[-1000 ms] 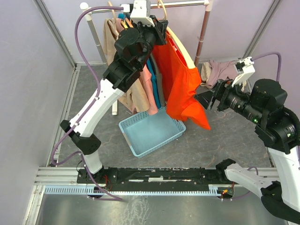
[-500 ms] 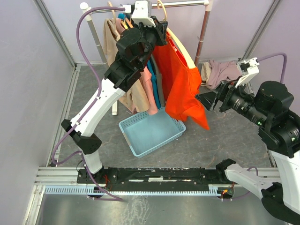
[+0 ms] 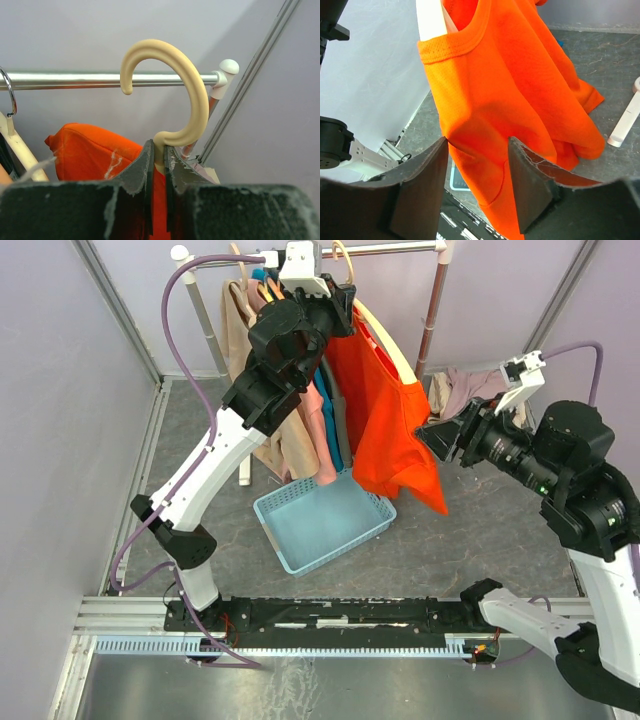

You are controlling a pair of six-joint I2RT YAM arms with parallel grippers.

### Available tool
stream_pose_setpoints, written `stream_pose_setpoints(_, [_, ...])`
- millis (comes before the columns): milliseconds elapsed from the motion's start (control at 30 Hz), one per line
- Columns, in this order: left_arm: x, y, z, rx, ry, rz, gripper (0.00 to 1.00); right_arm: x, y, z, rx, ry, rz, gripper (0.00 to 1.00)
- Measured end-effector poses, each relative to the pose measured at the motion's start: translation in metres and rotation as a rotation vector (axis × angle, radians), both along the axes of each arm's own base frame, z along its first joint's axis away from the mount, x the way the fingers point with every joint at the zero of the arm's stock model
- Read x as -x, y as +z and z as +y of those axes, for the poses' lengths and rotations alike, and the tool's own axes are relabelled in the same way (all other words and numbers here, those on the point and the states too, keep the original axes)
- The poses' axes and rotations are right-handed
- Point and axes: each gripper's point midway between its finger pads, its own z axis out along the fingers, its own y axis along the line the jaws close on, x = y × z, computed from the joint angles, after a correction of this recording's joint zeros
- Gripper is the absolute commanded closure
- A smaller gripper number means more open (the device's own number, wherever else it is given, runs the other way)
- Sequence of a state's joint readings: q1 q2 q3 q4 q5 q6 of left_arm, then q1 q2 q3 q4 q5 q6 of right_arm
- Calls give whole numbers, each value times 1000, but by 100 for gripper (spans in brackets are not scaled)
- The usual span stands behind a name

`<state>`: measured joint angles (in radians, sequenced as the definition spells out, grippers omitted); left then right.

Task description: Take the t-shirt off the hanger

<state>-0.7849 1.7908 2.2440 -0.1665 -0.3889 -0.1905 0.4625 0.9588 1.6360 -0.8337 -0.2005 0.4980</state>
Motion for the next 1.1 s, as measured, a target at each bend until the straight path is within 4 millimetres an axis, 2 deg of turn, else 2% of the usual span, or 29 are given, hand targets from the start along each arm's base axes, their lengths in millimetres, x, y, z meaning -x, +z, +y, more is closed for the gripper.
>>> stream_pose_setpoints(167, [0,0,0,0,2,0,97,-7,-1,4,0,1,5,63])
stream_pose_setpoints(333, [0,0,0,1,1,1,97,-12,-5,6,2,1,11,95])
stream_pose_setpoints(367, [0,0,0,1,2,1,97,-12,-5,7,2,1,13,98])
stream_pose_setpoints(567, [-5,-2,2,3,33,11,97,-9,-18,5,3,-5,34,99])
stream_pose_setpoints(867, [-13,-13,-10,-14,42,36,97,8,-71,-14,-20,-80,103,99])
stream_pose_setpoints(1100, [-13,-14,-12,-12,40,36,97,12,-87,-19,-23,-113,135,99])
